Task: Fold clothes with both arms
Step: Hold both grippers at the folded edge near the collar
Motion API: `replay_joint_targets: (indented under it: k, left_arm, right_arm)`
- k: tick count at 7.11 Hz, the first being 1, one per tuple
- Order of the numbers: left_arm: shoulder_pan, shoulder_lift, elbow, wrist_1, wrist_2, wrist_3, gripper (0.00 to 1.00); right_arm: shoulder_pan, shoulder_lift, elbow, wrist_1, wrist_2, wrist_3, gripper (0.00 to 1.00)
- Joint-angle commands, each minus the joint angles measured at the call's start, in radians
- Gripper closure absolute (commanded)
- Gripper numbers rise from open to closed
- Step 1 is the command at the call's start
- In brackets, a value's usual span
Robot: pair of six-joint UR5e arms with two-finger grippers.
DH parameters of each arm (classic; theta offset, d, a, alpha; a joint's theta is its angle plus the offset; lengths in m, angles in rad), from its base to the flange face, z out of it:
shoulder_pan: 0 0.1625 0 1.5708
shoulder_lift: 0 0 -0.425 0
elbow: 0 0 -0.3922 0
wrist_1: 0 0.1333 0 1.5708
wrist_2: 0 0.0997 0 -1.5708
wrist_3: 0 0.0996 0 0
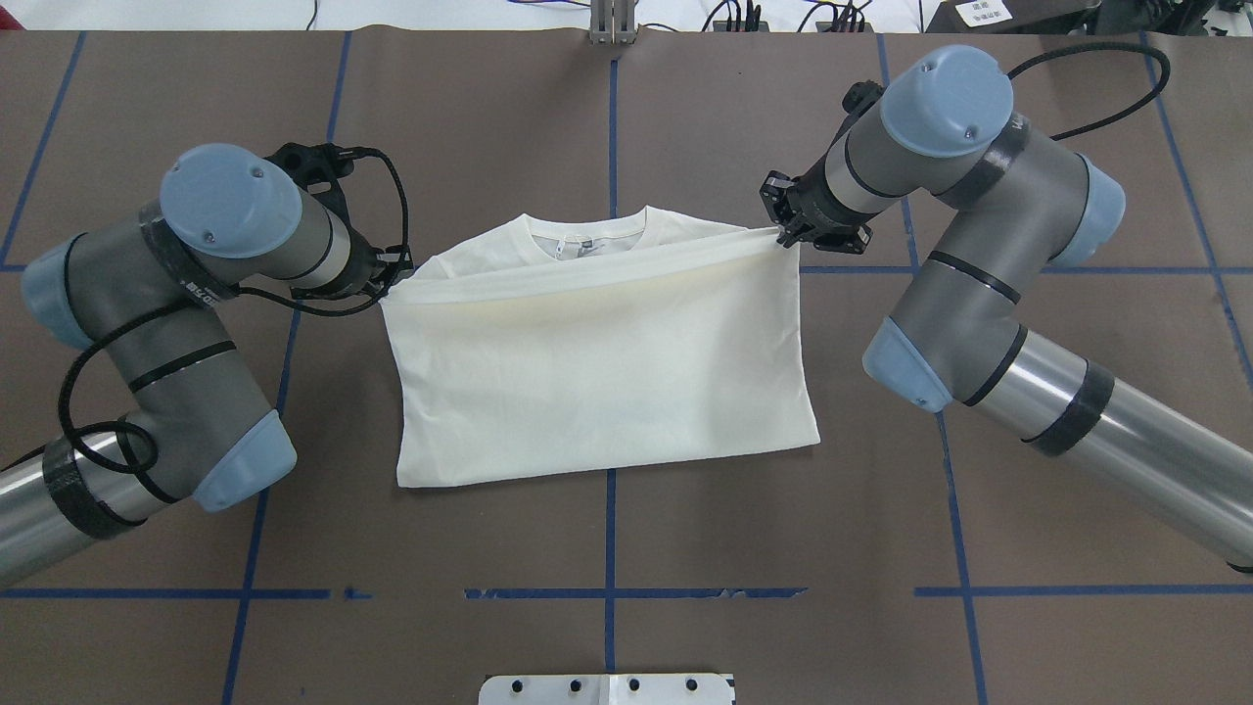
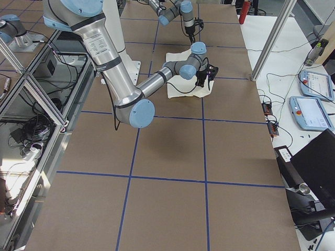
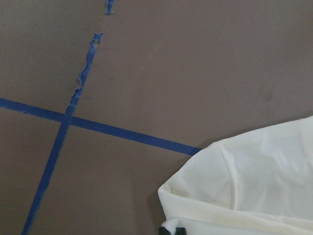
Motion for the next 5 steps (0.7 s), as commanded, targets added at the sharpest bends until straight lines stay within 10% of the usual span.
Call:
replay_joint_targets:
  k: [1,5]
  left_arm:
    - [-0.017,-0.042,0.046,-0.002,0.000,-0.001,1.00]
    - [-0.021,-0.085,0.121,-0.005,0.003,-0.002,1.00]
  right_arm:
    - [0.002,0.030,-0.039,0.000,0.000,-0.002,1.00]
    - [0.000,0.069,-0.105,0.002,-0.003,-0.003,1.00]
